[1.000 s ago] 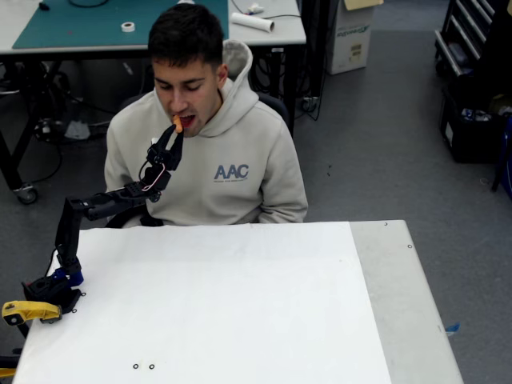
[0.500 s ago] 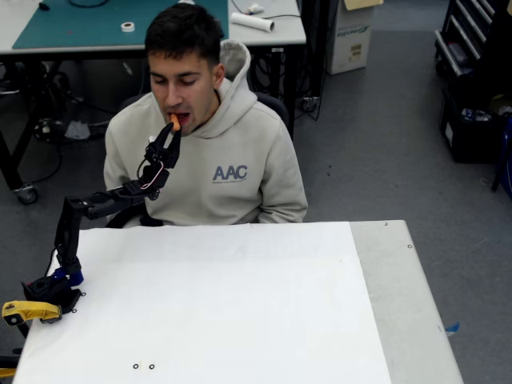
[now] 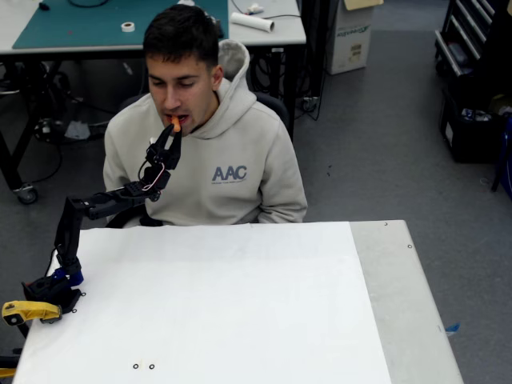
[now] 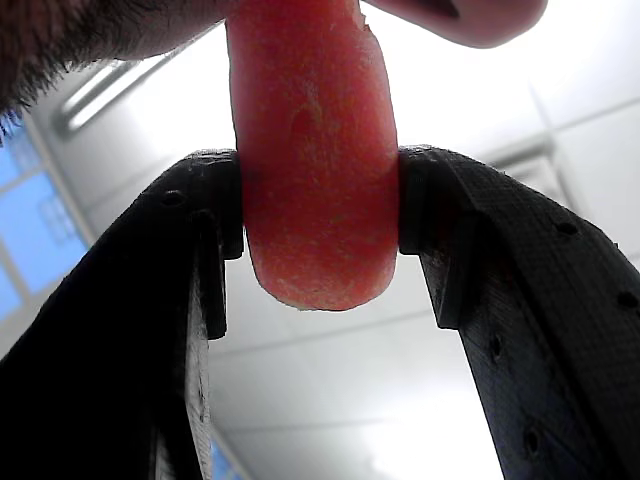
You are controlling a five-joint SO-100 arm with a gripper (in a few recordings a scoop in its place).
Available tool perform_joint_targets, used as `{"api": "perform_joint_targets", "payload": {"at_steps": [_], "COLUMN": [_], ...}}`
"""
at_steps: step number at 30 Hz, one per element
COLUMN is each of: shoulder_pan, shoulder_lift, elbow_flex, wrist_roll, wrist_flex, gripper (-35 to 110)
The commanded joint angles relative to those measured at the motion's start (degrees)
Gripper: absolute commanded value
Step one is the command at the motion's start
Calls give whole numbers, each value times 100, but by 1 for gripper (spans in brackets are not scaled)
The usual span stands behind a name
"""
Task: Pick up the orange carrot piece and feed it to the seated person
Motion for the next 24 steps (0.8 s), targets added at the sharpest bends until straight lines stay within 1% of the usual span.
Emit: {"api": "perform_joint_targets", "payload": {"at_steps": [1,21,24], "shoulder_pan": [35,26,26], "shoulder_lift": [211,299,308], "elbow_flex": [-246,-290,-316], "wrist_roll": [-79,-79,-79], "wrist_flex": [-105,-176,-176], "gripper": [-3,-2,2]}}
